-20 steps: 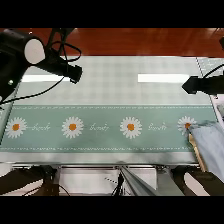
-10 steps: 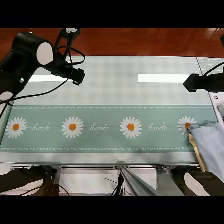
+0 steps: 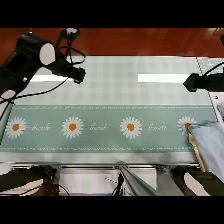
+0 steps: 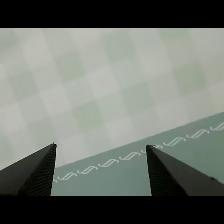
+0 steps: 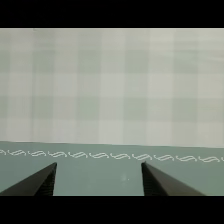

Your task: Fold the shirts.

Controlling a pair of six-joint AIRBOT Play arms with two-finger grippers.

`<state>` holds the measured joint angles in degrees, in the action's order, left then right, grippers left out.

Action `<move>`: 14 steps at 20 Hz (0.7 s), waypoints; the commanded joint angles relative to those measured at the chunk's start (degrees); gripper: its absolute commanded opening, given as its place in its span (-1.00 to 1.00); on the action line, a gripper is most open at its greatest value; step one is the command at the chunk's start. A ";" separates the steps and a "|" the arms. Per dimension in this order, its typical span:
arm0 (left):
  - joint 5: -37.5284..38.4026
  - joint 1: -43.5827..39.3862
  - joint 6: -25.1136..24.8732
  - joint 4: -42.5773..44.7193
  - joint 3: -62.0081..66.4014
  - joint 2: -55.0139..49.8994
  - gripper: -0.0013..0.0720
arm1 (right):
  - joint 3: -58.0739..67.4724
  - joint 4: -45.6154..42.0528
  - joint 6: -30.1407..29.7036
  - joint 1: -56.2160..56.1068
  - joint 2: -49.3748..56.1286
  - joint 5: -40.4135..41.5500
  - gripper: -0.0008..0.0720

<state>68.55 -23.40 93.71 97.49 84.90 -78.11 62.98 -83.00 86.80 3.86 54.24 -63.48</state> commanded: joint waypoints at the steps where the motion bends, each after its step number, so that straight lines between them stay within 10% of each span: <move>1: -7.93 1.79 4.44 -0.48 -3.91 4.61 0.79 | 0.00 0.02 -0.02 -0.04 0.00 0.15 0.69; 14: -11.67 1.95 4.55 -1.29 -7.74 8.74 0.79 | 0.00 0.04 -0.02 -0.04 0.00 5.03 0.69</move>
<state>57.39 -21.47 98.17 96.23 77.23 -69.52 62.98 -82.98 86.78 3.86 54.24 -60.14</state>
